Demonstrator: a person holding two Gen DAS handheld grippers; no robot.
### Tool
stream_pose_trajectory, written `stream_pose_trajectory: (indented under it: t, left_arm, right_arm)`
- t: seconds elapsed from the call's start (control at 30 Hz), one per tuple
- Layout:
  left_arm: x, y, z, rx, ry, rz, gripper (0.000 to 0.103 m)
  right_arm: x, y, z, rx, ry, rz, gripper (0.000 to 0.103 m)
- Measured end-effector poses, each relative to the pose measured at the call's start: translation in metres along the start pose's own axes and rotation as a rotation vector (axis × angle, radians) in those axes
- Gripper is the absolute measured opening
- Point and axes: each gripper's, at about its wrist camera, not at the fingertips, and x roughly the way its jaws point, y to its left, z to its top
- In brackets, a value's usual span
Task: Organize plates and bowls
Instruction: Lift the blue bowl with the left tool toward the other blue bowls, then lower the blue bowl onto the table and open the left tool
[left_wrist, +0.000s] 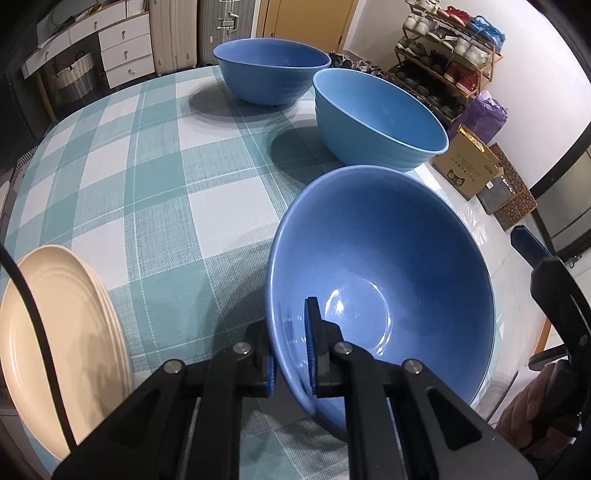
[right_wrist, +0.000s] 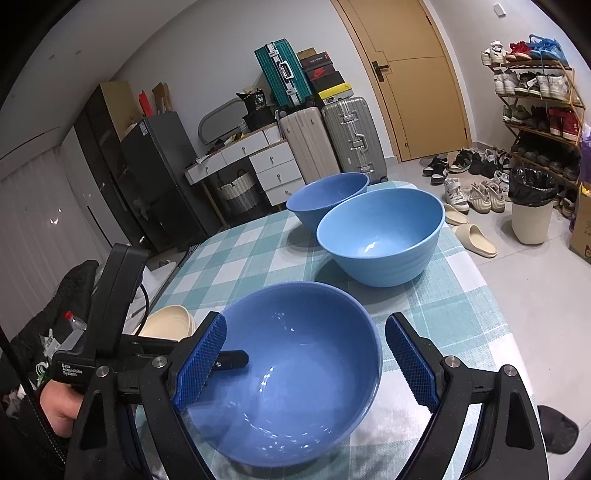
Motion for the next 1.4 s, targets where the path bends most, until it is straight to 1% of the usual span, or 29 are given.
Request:
stream_pose_trajectory:
  t: [0.07,0.23,0.3,0.33,0.37,0.4,0.43,0.5,0.67,0.83,0.9,0.97,1.03,1.13,1.23,1.27,1.3,1.33,1.37,1.4]
  left_arm:
    - [0.000,-0.001,-0.001,0.002,0.000,0.003,0.010]
    - [-0.001,0.001,-0.004,-0.008,-0.007,0.016,0.013]
    - [-0.001,0.004,-0.005,-0.024,-0.003,0.021,0.022]
    - [-0.001,0.005,-0.006,-0.033,-0.006,0.016,0.024]
    - [-0.002,0.006,-0.006,-0.038,-0.011,0.015,0.031]
    - [-0.004,0.007,-0.007,-0.043,-0.020,0.021,0.036]
    - [-0.005,0.008,-0.007,-0.047,-0.025,0.027,0.045]
    - [-0.009,0.010,-0.009,-0.054,-0.045,0.031,0.045]
    - [-0.018,0.018,-0.014,-0.087,-0.064,0.046,0.045]
    - [-0.037,0.026,-0.023,-0.121,-0.128,0.064,0.047]
    - [-0.046,0.029,-0.027,-0.139,-0.160,0.078,0.050]
    - [-0.053,0.031,-0.030,-0.160,-0.179,0.088,0.050]
    - [-0.062,0.031,-0.036,-0.163,-0.209,0.087,0.051]
    - [-0.072,0.031,-0.041,-0.161,-0.238,0.104,0.052]
    - [-0.084,0.032,-0.047,-0.173,-0.284,0.117,0.055]
    - [-0.088,0.031,-0.048,-0.178,-0.302,0.120,0.060]
    - [-0.093,0.031,-0.051,-0.181,-0.325,0.122,0.076]
    - [-0.098,0.030,-0.053,-0.188,-0.353,0.133,0.083]
    - [-0.103,0.030,-0.056,-0.197,-0.387,0.155,0.090]
    - [-0.111,0.027,-0.061,-0.200,-0.438,0.186,0.091]
  right_arm:
    - [-0.002,0.001,-0.001,-0.002,0.000,-0.002,0.089]
    - [-0.004,0.005,-0.003,-0.008,0.013,-0.003,0.089]
    - [-0.006,0.008,-0.003,-0.012,0.018,-0.003,0.089]
    - [-0.007,0.009,-0.003,-0.017,0.019,-0.006,0.089]
    - [-0.007,0.010,-0.004,-0.020,0.020,-0.007,0.089]
    - [-0.008,0.012,-0.004,-0.025,0.021,-0.006,0.089]
    - [-0.009,0.013,-0.004,-0.029,0.021,-0.006,0.089]
    - [-0.010,0.015,-0.004,-0.037,0.021,-0.006,0.089]
    - [-0.012,0.023,-0.004,-0.054,0.021,-0.005,0.089]
    - [-0.017,0.033,-0.004,-0.073,0.008,-0.002,0.089]
    - [-0.018,0.036,-0.003,-0.083,0.003,-0.001,0.089]
    - [-0.019,0.042,-0.003,-0.090,0.001,-0.003,0.089]
    - [-0.021,0.046,-0.003,-0.095,0.001,-0.005,0.090]
    - [-0.025,0.053,-0.004,-0.101,-0.009,0.002,0.092]
    - [-0.034,0.060,-0.004,-0.114,-0.038,0.003,0.096]
    - [-0.036,0.063,-0.004,-0.119,-0.046,0.004,0.097]
    - [-0.040,0.066,-0.004,-0.125,-0.057,0.003,0.098]
    - [-0.043,0.068,-0.005,-0.128,-0.064,0.005,0.098]
    - [-0.046,0.070,-0.005,-0.131,-0.072,0.010,0.098]
    - [-0.049,0.072,-0.005,-0.133,-0.077,0.019,0.098]
